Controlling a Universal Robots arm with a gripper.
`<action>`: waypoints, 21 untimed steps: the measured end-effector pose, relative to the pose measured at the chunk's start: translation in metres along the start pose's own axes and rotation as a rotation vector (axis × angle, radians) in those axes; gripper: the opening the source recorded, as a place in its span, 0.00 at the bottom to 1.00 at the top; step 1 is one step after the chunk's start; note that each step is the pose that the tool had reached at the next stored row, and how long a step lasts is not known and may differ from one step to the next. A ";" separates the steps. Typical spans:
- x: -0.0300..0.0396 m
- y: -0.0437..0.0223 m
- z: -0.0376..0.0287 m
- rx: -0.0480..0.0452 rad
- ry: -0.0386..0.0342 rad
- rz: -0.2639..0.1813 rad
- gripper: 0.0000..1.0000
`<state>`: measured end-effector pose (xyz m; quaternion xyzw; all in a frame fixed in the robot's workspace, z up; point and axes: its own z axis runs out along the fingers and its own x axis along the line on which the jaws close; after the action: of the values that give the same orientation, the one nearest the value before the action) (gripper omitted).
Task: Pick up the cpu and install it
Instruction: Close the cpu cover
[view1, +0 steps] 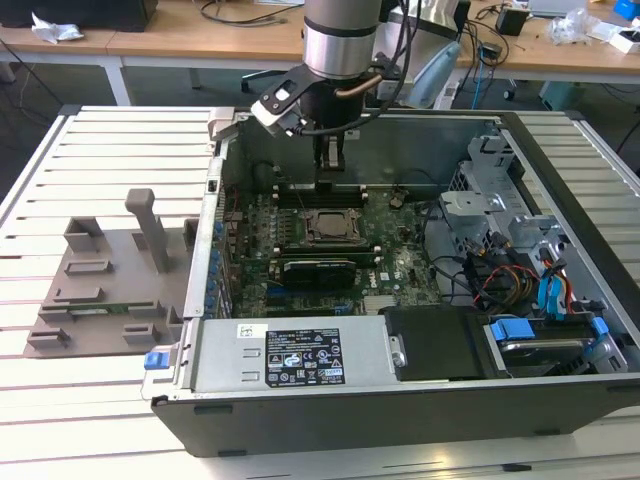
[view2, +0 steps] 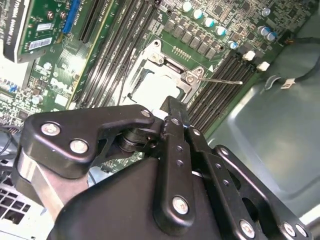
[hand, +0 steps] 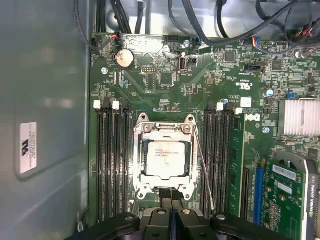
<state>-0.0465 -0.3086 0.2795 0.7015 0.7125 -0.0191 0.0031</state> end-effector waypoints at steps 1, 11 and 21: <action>-0.0002 -0.0001 -0.0057 -0.0001 0.0000 0.000 0.11; -0.0004 -0.0003 -0.0140 0.0000 0.0002 0.000 0.11; -0.0004 -0.0003 -0.0140 -0.0001 0.0003 0.000 0.11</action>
<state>-0.0464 -0.3086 0.2935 0.7014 0.7125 -0.0190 0.0030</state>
